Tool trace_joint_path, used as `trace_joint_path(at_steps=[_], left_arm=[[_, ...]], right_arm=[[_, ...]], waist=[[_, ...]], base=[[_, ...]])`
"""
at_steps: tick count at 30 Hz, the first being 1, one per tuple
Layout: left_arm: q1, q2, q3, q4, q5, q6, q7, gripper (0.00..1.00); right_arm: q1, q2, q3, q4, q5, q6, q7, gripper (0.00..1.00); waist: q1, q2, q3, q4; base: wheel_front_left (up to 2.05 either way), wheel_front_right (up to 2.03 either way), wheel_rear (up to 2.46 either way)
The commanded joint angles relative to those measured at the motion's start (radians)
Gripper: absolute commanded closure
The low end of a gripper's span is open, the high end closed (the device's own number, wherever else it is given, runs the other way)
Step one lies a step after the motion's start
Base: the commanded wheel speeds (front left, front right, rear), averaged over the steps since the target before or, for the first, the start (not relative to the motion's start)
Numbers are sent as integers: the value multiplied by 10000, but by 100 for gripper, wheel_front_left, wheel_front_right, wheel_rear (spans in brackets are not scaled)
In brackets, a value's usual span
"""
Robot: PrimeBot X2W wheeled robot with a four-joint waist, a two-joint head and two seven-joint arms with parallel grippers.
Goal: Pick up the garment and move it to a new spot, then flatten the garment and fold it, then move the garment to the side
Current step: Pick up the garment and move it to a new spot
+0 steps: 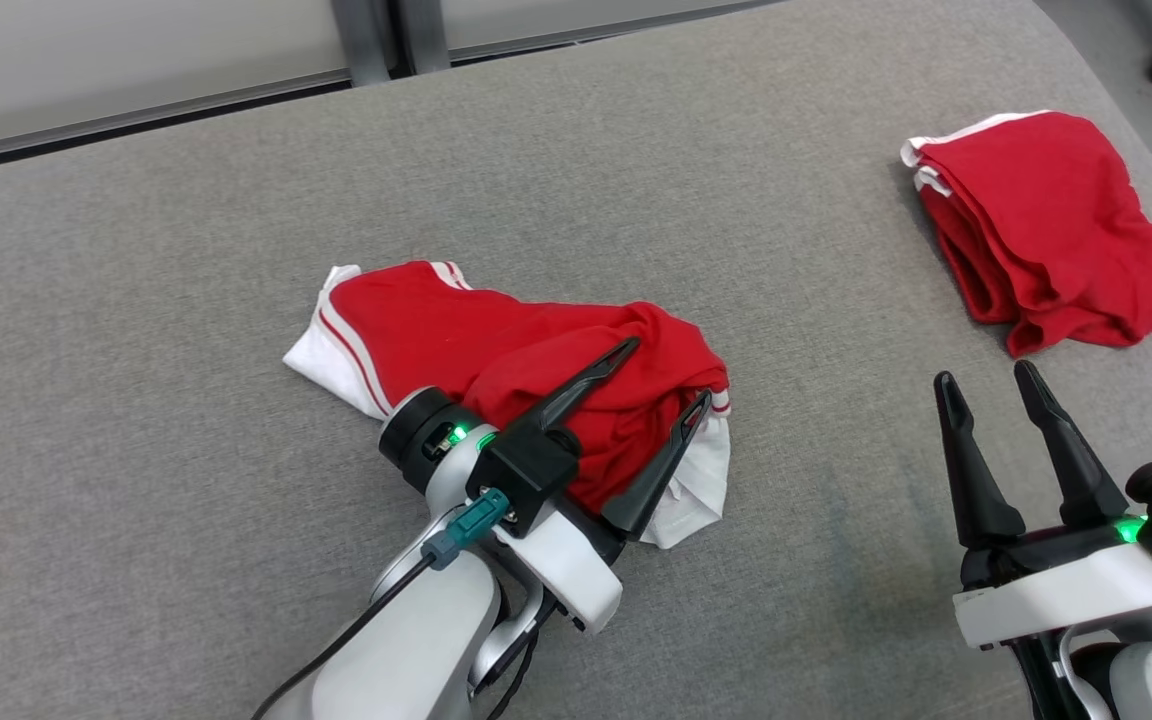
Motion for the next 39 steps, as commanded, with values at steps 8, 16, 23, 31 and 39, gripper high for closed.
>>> trace_joint_path(at_steps=[8, 16, 23, 31, 39], left_arm=[[673, 577, 1088, -1676, 91, 1048, -172, 0], [1737, 1077, 2938, -2116, -443, 1840, -188, 0], [2797, 1542, 4309, -1763, -948, 1890, -179, 0], [3775, 1746, 4706, -1653, -1301, 1562, -180, 0], [4474, 1855, 4551, -1933, -1306, 1661, 30, 0]], right_arm=[[-5, -257, -200, -85, -53, 0, 86, 0], [379, -369, -445, -333, -219, 0, 451, 0], [822, -317, -623, -521, -367, 0, 769, 0], [1431, -202, -707, -667, -466, 0, 1019, 0], [1947, -107, -779, -831, -693, 0, 1283, 0]], waist=[[0, -1, -535, 1151], [0, -1, -1127, 2170], [0, -1, -1663, 2822], [0, -1, -2286, 2938], [0, -1, -2876, 2772]], base=[[0, 0, 0], [0, 0, 0], [0, 0, 0], [0, 0, 0], [0, 0, 0]])
